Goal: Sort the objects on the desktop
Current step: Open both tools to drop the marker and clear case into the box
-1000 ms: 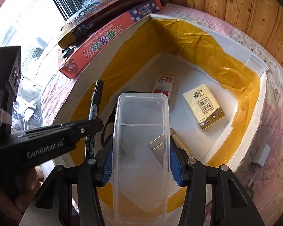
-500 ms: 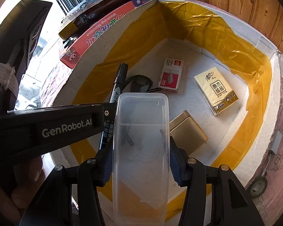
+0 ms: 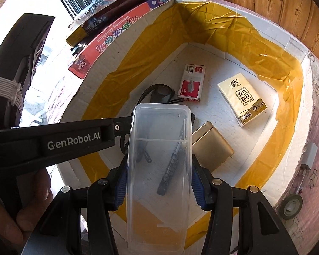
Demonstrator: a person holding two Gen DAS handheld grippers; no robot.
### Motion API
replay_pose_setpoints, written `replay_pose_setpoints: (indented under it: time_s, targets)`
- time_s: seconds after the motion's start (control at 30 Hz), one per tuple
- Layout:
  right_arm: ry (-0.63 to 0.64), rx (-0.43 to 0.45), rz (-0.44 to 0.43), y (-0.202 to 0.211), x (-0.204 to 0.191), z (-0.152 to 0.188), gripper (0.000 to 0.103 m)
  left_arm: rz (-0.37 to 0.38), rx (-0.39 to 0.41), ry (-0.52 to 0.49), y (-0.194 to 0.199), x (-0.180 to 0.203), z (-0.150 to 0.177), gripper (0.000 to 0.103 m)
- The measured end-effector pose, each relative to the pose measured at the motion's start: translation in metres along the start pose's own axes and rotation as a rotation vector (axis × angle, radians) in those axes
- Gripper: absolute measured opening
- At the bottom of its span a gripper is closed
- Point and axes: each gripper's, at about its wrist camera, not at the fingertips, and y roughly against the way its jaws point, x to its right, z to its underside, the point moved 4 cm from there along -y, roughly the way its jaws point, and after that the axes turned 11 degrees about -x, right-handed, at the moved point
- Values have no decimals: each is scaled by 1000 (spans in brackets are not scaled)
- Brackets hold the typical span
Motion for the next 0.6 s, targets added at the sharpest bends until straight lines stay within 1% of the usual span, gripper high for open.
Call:
replay_pose_setpoints:
  time_s: [0.17,0.33,0.4,0.53,0.6]
  targets:
    - [6,19,16,10,-4,3,54,0,9,-11,6,4,6,26]
    - [23,53,65,24,-10,7,54,2,24,-21,14,8,12,26]
    - [33,75,109,31,-13,8,54,4,31,-24,17,9,15,26]
    - [55,130,243,49,-17,9,54,8,46,-25,25,8,20,26]
    - [63,155,295,57,-19,8,58,10,51,-28,27,8,22,26]
